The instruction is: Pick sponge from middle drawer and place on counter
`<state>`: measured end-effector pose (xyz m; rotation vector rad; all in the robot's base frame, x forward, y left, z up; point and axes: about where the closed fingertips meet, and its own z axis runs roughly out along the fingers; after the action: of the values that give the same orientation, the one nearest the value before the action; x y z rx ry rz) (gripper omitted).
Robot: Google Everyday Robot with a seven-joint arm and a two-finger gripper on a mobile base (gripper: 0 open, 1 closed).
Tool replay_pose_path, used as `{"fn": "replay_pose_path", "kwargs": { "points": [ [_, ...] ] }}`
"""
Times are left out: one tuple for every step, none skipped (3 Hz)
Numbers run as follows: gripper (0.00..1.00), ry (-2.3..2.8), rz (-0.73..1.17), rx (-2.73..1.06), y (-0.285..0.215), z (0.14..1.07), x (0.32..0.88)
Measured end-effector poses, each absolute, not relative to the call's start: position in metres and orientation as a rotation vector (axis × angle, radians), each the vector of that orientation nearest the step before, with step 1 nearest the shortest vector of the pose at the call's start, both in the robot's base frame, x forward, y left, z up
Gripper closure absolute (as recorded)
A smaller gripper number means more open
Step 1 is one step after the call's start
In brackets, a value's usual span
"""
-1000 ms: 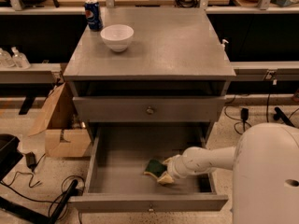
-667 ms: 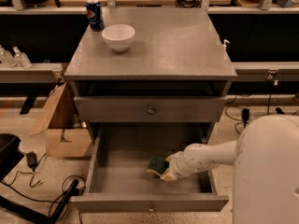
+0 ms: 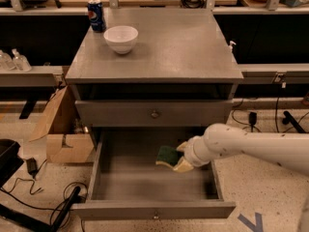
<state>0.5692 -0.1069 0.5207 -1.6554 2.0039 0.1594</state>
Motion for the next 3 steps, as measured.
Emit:
{"fn": "replay_pose_path", "kwargs": {
  "points": [
    [1.0, 1.96, 0.209, -1.613, -0.139, 0.576, 0.588],
    [1.0, 1.946, 0.214, -1.561, -0.172, 0.649, 0.62],
    [1.0, 1.941, 0.215, -1.547, -0.192, 0.725, 0.641]
  ]
}}
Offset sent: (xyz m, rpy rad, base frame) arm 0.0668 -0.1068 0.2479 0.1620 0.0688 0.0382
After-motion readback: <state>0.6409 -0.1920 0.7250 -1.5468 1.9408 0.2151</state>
